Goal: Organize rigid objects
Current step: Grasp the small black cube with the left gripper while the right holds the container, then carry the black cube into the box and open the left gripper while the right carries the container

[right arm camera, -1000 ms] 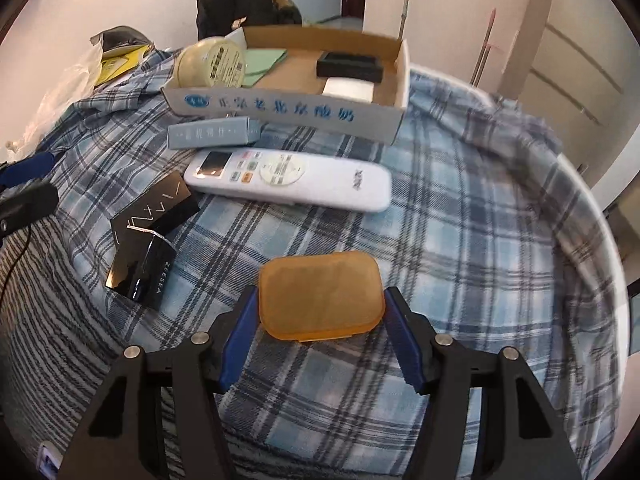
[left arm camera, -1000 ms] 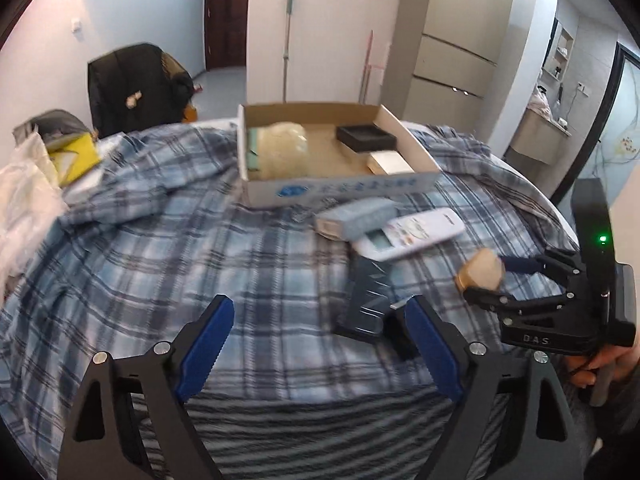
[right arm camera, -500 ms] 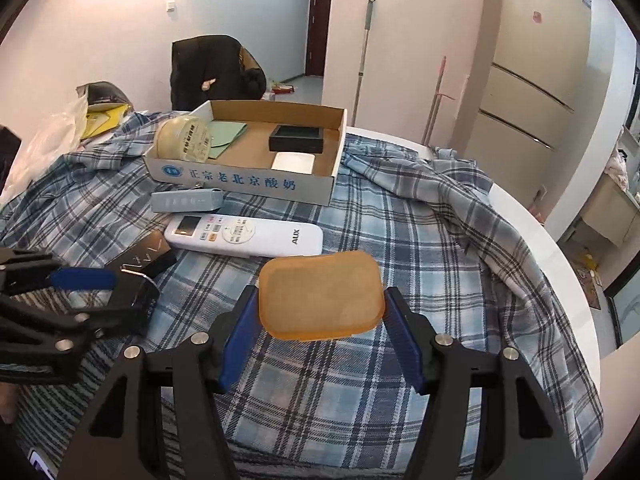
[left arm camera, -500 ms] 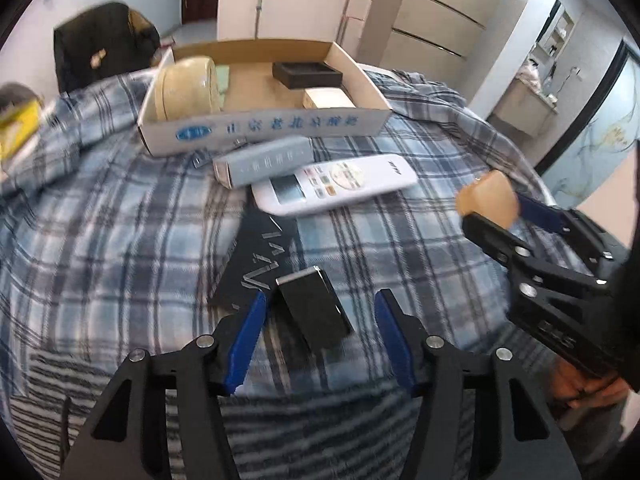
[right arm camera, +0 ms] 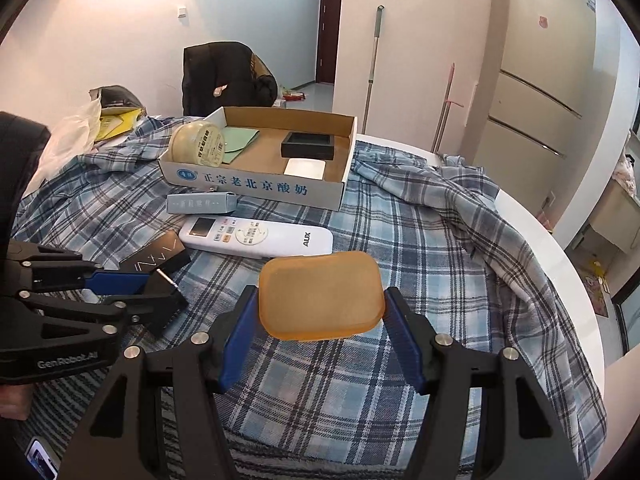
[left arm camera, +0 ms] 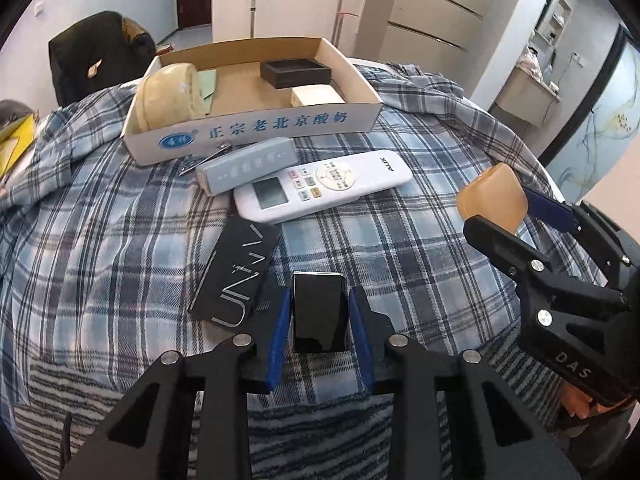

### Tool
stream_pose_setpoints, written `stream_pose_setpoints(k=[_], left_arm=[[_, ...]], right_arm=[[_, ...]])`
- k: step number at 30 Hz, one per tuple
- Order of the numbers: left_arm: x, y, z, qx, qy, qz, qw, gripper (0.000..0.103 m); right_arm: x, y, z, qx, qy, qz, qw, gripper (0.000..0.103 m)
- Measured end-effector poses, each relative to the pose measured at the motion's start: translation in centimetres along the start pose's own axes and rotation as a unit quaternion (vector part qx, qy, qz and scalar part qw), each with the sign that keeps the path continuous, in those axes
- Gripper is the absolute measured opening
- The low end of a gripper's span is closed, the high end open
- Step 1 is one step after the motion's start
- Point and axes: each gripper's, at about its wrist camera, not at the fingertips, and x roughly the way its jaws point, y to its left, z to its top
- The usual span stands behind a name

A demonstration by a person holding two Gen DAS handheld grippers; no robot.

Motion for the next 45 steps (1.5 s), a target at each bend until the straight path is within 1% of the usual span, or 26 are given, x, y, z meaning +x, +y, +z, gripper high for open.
stream_pose_setpoints(k=[2,3,4,6,11,15,19,23,26,30,33,36,37,38,40,41,42,43,44,45], left_arm=[[0.7,-0.3,0.0,0.013,0.014,0.006,0.9998,0.032],[1.3,-0.3,0.0,0.013,0.027,-0.001,0.9996,0.032],[1.7,-0.2,-0.1,0.009,0.03,-0.004,0.9995,0.033],[1.6,-0.2,-0.1,0.013,0.016,0.011,0.9997,0.033],[1.4,-0.1,0.0,0.016,0.013,-0.004,0.9998,0.033],[-0.4,0.0,0.0,0.023,-0.017,0.003,0.9996,0.033],[-2.5,0.7,0.4,0.023,-0.048,0.011,0.9985,0.033],[-4.5,1.5,1.2,0.023,-0.075,0.019,0.9967,0.033],[-5.5,2.4,2.9,0.01,-0.103,0.021,0.9944,0.033],[-6.0,3.2,5.7,-0.001,-0.129,0.028,0.9913,0.033],[-7.2,3.2,7.9,-0.002,-0.157,0.034,0.9871,0.033],[-8.2,3.3,10.7,-0.01,-0.17,0.018,0.9852,0.033],[-8.9,3.5,11.8,-0.021,-0.182,0.01,0.983,0.033],[-9.5,3.7,12.5,-0.033,-0.197,0.004,0.9798,0.033],[-11.1,4.2,13.9,-0.07,-0.242,0.005,0.9678,0.033],[-11.6,4.2,14.6,-0.074,-0.257,0.007,0.9635,0.033],[-11.9,4.1,15.4,-0.072,-0.266,0.006,0.9613,0.033],[-12.0,4.2,16.1,-0.076,-0.27,0.007,0.96,0.033],[-11.8,4.3,16.5,-0.077,-0.267,0.009,0.9605,0.033],[-11.2,4.4,16.9,-0.072,-0.258,0.008,0.9636,0.033]], right_arm=[[0.0,-0.1,0.0,0.003,0.001,0.0,1.0,0.061],[0.1,-0.2,0.0,0.005,0.002,0.0,1.0,0.061],[0.1,-0.3,0.0,0.006,0.003,-0.001,1.0,0.061],[0.2,-0.4,0.0,0.007,0.004,-0.001,1.0,0.061],[0.5,-0.5,0.0,0.008,0.007,-0.004,1.0,0.061],[0.7,-0.8,0.1,0.017,0.01,-0.007,1.0,0.061],[0.4,-1.2,0.4,0.024,0.005,-0.017,1.0,0.061],[-0.2,-1.6,0.9,0.038,-0.003,-0.015,0.999,0.061],[-0.5,-1.8,1.3,0.046,-0.008,-0.022,0.999,0.061],[-1.1,-2.2,2.4,0.05,-0.01,-0.028,0.998,0.061],[-2.0,-2.9,4.2,0.061,-0.023,-0.03,0.997,0.061],[-2.8,-3.6,7.2,0.079,-0.047,-0.025,0.995,0.061],[-3.0,-3.7,8.4,0.086,-0.056,-0.025,0.994,0.061],[-3.2,-3.9,9.6,0.093,-0.067,-0.025,0.993,0.061],[-3.4,-4.1,12.2,0.106,-0.086,-0.021,0.99,0.061],[-3.4,-4.1,13.4,0.11,-0.091,-0.019,0.99,0.061],[-3.3,-4.1,14.6,0.115,-0.097,-0.015,0.989,0.061],[-3.1,-4.1,15.8,0.121,-0.104,-0.014,0.987,0.061],[-2.9,-4.2,16.7,0.127,-0.109,-0.015,0.986,0.061],[-2.6,-4.2,17.6,0.135,-0.114,-0.014,0.984,0.061]])
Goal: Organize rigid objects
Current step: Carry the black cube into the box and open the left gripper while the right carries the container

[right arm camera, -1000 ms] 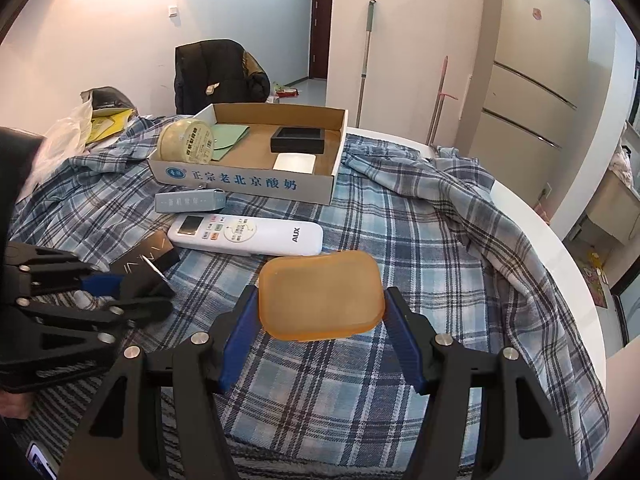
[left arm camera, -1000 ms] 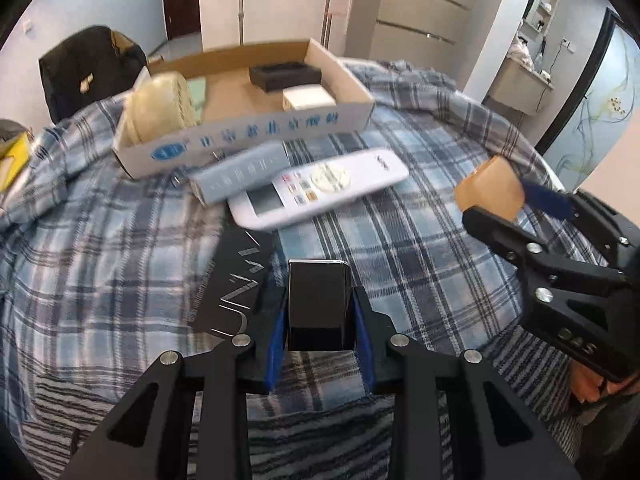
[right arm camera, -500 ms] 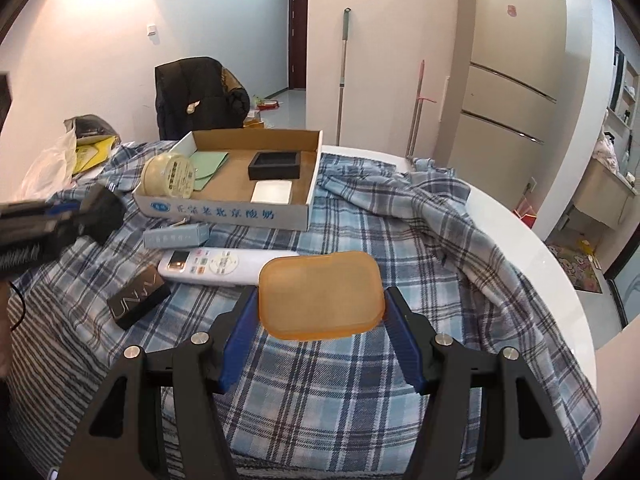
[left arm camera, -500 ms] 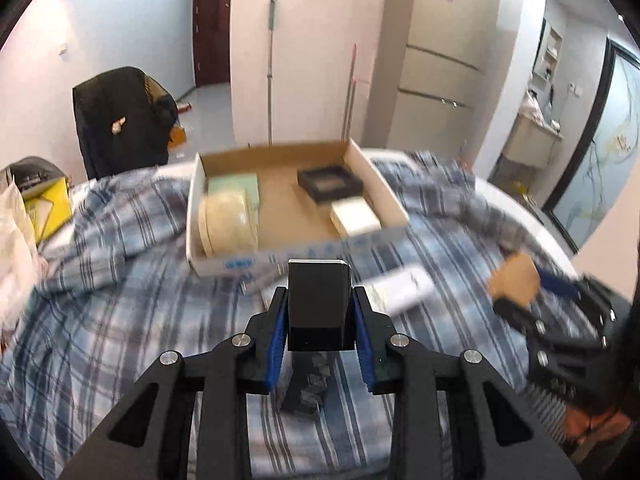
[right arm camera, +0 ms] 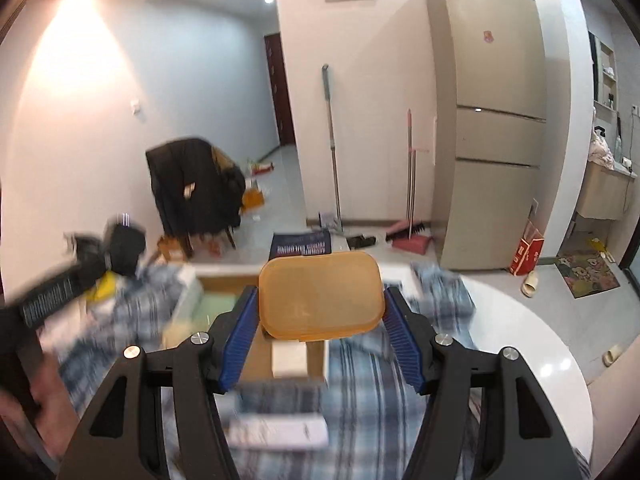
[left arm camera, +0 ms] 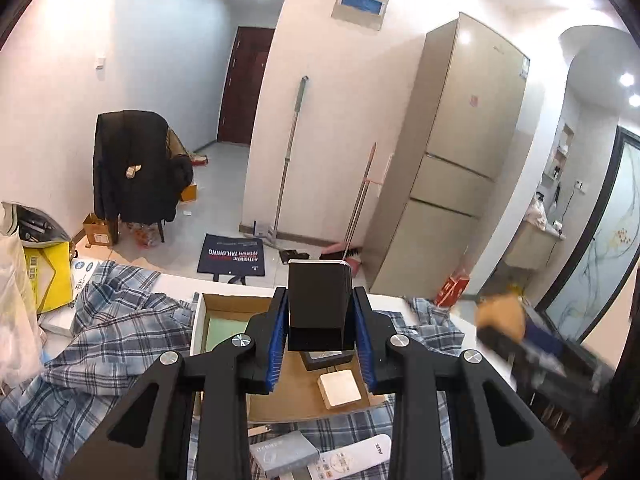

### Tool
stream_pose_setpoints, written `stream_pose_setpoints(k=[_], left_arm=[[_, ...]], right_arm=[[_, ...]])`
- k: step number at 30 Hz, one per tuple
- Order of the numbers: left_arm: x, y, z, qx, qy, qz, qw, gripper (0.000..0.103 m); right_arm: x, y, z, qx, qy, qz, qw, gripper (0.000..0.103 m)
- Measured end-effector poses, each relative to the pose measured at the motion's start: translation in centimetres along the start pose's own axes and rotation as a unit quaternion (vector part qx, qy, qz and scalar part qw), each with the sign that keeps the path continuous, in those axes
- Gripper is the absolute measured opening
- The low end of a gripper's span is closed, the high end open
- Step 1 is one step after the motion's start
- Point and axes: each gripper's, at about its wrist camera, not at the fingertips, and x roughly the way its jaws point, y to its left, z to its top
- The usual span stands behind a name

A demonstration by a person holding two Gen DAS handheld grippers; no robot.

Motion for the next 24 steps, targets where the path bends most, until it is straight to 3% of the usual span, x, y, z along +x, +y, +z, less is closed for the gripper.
stream_pose_setpoints(k=[5,8,12,16,24], left_arm=[[4.9,0.9,-2.6,0.003,0.07,0.002,0.9976,0.033],[9.0,0.9,-5.0,0.017,0.129,0.005,0.9915,0.033],[12.3,0.1,-7.5,0.034,0.177,0.008,0.9836,0.033],[13.8,-1.0,-9.4,0.058,0.197,-0.008,0.9786,0.033],[16.1,-0.1,-11.0,0.048,0.229,0.003,0.9722,0.033]], right_arm=[[2.9,0.3,0.3,0.039,-0.007,-0.005,0.999,0.061],[5.2,0.1,-1.1,0.038,0.014,-0.018,0.999,0.061],[8.7,-1.2,-2.5,0.05,0.059,-0.033,0.996,0.061],[10.3,-3.2,-3.3,0.071,0.088,-0.042,0.993,0.061],[11.7,-5.0,-3.7,0.09,0.108,-0.054,0.989,0.061]])
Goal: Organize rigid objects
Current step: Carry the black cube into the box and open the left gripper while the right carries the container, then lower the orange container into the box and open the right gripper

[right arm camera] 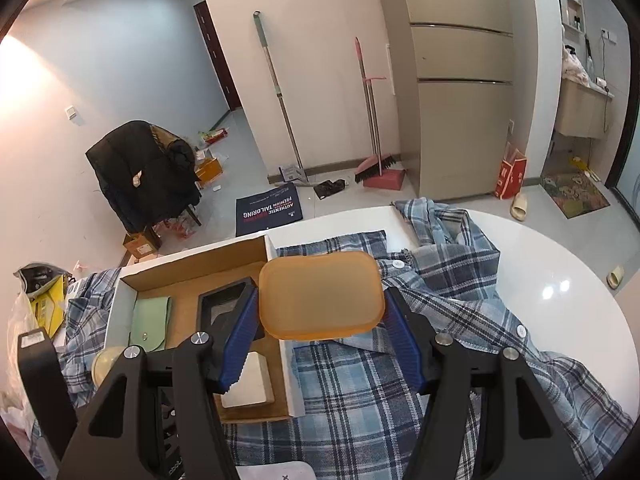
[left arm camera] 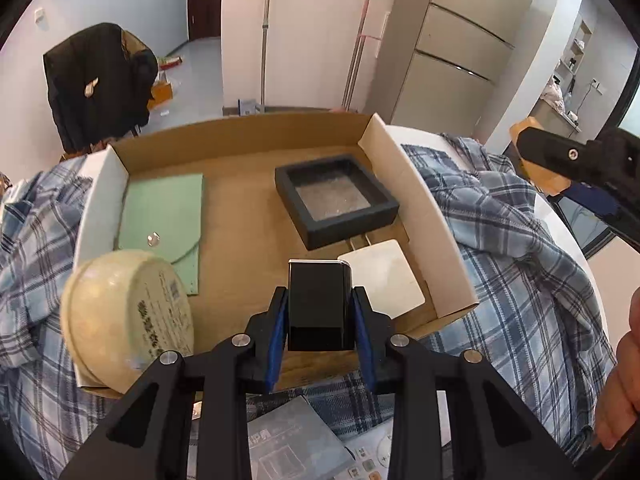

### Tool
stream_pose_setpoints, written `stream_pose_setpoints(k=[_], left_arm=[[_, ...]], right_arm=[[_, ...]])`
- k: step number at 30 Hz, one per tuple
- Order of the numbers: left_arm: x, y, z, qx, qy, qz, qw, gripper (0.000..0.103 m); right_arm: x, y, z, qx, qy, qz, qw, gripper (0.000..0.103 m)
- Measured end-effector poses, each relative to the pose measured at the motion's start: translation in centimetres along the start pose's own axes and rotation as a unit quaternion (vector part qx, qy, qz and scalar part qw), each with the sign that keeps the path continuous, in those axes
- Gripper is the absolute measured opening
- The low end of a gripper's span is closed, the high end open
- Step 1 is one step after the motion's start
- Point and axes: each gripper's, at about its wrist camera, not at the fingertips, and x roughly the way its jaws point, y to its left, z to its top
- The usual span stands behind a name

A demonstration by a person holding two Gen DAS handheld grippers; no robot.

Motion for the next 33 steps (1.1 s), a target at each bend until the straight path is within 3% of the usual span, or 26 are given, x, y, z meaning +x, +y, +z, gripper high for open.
stream_pose_setpoints(k=[12,16,20,24,26,30,33], left_arm=[[-0.2,1.0,0.5,-0.023,-0.004,-0.006,0.9997,0.035],[-2.4,1.5,1.0,-0.031,-0.045,-0.016,0.9984,0.074],[-4.3,1.9,1.5,-0.033,-0.07,0.002,0.997,0.074],[-7.6,2.8,2.2,-0.03,-0.133,0.041,0.9898,0.074],[-9.4,3.7,2.5,-0.038,-0.164,0.046,0.9846,0.084],[-11.9,6.2,2.9,-0.075,-0.214,0.052,0.9725,0.087],[-12.3,7.5,3.1,-0.085,-0.219,0.06,0.9701,0.087]], right_arm=[[0.4,0.2,-0.1,-0.005,0.006,-0.003,1.0,0.061],[0.6,0.5,-0.2,-0.01,0.009,-0.002,1.0,0.061],[0.6,0.9,-0.5,-0.014,0.01,0.0,1.0,0.061],[0.4,1.8,-0.8,-0.028,0.011,0.01,1.0,0.061],[0.5,2.7,-1.0,-0.038,0.017,0.021,0.999,0.061],[2.0,5.0,-1.9,-0.072,0.059,0.052,0.994,0.061],[3.9,6.7,-2.8,-0.082,0.098,0.066,0.99,0.061]])
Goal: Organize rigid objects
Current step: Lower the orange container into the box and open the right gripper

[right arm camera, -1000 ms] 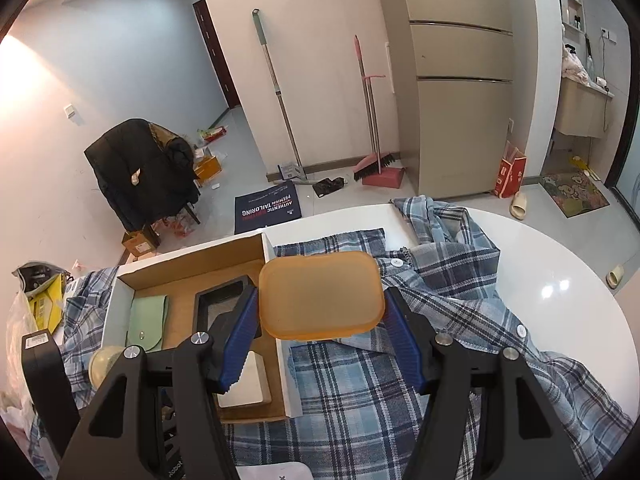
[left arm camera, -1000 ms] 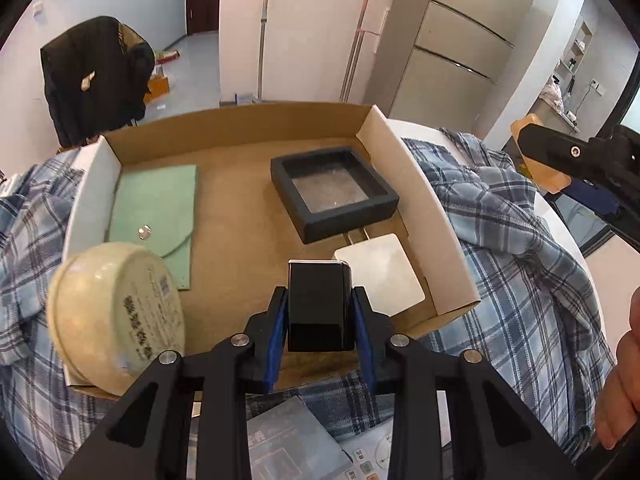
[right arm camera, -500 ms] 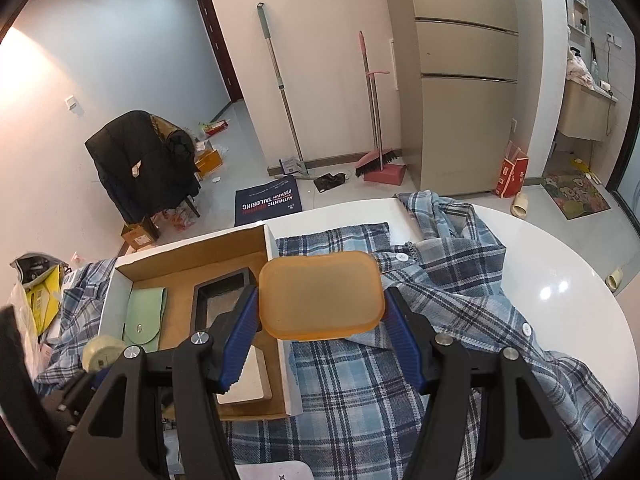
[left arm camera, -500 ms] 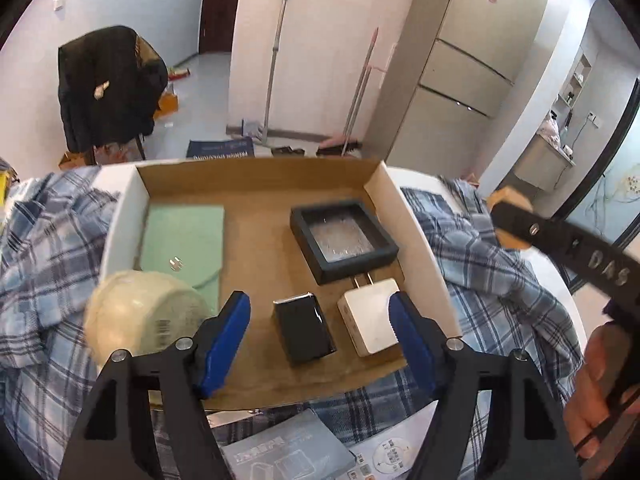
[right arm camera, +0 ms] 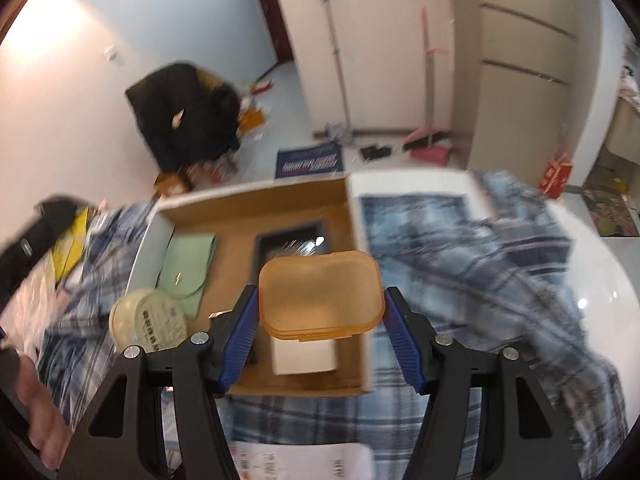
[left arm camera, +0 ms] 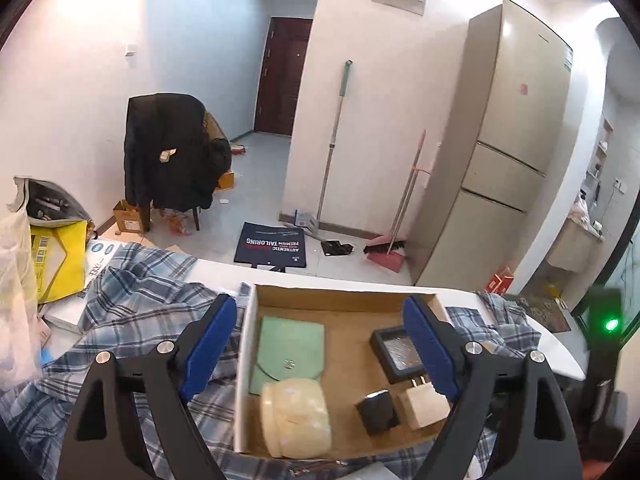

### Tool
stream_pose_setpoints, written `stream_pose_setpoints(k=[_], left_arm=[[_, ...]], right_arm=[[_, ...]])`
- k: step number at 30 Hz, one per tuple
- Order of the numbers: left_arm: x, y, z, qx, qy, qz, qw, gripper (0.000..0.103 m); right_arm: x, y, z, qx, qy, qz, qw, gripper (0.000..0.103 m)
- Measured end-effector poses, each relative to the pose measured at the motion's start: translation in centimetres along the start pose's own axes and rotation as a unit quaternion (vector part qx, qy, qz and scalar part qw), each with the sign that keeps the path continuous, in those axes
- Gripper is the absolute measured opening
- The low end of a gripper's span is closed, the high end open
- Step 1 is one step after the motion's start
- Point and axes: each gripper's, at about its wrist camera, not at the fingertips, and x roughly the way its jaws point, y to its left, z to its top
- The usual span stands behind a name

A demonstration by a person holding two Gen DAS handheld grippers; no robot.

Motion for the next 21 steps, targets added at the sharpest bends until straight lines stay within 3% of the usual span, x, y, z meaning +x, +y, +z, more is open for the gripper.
stream_pose_setpoints(k=[10,14,21], left_arm=[[0.8,1.2,0.1,-0.022,0.017,-0.014,0.9995,0.087],[0.9,1.1,0.0,-0.022,0.019,-0.018,0.9994,0.087],[0.6,1.1,0.2,-0.019,0.014,-0.02,0.9995,0.087]], right_arm=[[4.5,2.1,0.4,-0.012,0.041,-0.011,0.999,0.061],[5.3,2.3,0.7,-0.016,0.036,-0.033,0.999,0.061],[4.9,1.5,0.4,-0.02,0.034,-0.02,0.999,0.061]])
